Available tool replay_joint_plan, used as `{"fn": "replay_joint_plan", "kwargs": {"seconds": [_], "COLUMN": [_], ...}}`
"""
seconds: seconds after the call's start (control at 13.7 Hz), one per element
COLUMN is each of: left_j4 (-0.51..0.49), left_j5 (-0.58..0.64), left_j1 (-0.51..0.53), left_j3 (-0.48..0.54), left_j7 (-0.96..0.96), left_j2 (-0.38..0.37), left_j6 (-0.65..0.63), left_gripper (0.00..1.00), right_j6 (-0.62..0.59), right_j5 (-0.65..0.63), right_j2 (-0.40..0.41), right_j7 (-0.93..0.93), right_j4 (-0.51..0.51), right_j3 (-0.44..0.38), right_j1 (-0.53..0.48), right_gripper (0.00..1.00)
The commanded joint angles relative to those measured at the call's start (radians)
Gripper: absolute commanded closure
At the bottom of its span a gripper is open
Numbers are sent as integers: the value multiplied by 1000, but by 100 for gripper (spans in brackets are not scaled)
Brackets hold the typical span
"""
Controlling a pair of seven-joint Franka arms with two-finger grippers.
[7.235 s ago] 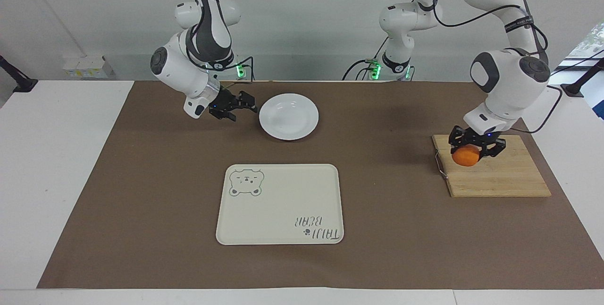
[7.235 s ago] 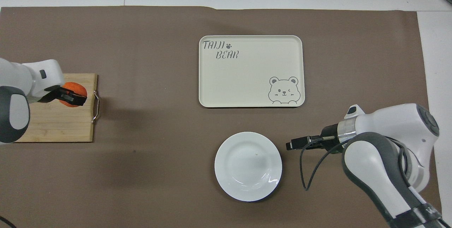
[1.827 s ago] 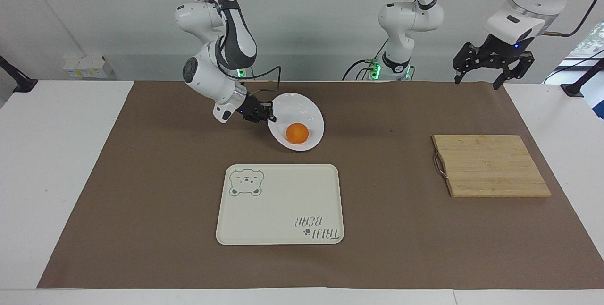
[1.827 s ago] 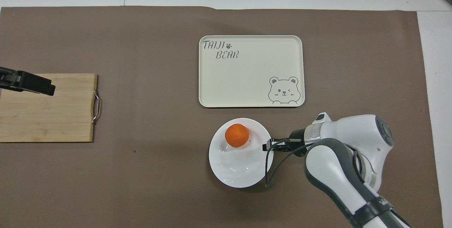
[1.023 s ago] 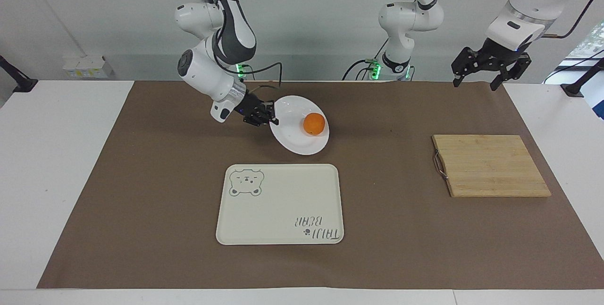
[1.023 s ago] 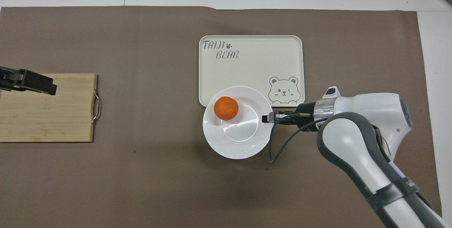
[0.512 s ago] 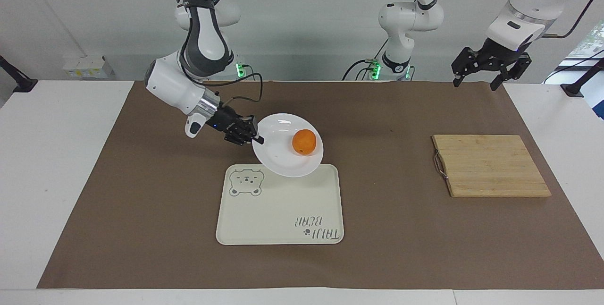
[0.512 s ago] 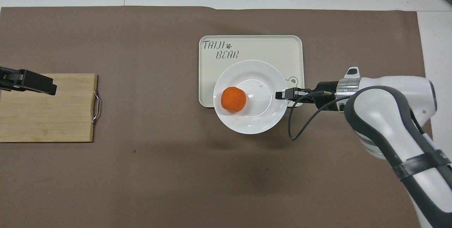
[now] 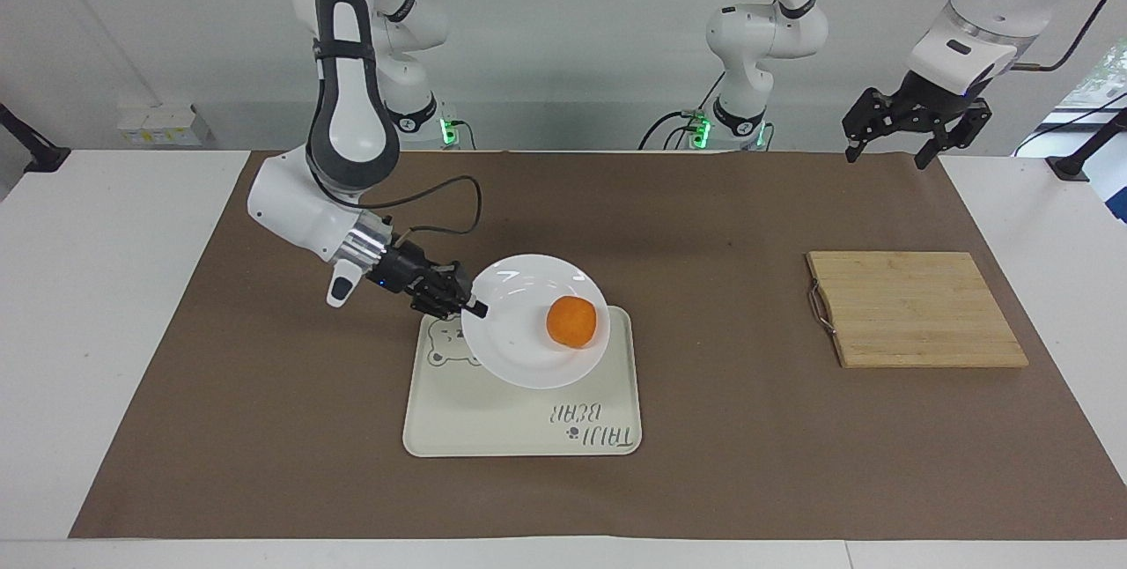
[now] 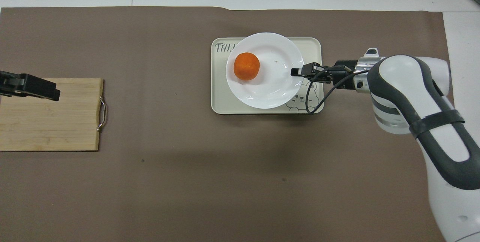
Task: Place orange and plate with both arms
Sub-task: 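Set the plate down on the tray and open the right gripper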
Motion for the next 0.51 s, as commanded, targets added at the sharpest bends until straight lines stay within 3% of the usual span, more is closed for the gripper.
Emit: {"fn": "replay_joint_plan", "kwargs": {"seconds": [0.0,0.44], "left_j4": [-26,-26], "left_j5": [-12,-10], "left_j1": [15,15], "left_j3": [-10,-8], "left_j7": [-9,-9], "left_j2": [-20,-20], "left_j6": [15,15], "left_gripper": [0,0], "right_j6": [-22,6], "right_j5": [59,56], "right_j2": [63,129], "right_j7": [-93,-176], "right_j4": [46,46], "right_j3": [5,5], "right_j1": [-13,3], "right_gripper": [100,100]}}
